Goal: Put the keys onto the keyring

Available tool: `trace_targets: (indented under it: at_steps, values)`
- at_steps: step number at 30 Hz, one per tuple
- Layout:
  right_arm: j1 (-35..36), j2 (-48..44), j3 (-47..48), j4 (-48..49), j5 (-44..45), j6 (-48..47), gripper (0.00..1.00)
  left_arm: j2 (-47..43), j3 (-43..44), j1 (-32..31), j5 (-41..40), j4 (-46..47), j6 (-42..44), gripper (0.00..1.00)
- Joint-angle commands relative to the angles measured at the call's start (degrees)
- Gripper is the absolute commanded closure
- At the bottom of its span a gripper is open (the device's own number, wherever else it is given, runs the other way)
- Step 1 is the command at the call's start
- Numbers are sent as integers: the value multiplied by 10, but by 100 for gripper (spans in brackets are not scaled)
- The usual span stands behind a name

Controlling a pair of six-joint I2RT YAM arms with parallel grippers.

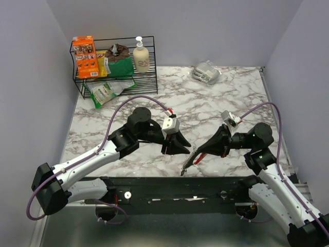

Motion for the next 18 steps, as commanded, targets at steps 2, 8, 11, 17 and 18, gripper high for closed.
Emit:
trace_targets:
  at_steps: [2,8,11,17,18]
  values:
    - [2,-9,25,22,-6,10,100,18,-5,0,39,33,-25,64]
    - [2,-7,25,24,-2,11,99,19,-9,-3,41,43,-32,64]
    - [2,-8,24,25,1,12,99,23,-11,-3,43,46,-35,64]
    - [2,-7,25,25,7,11,100,33,-12,-9,44,60,-46,65]
    - [2,-8,25,25,7,12,99,34,-11,-9,43,60,-45,65]
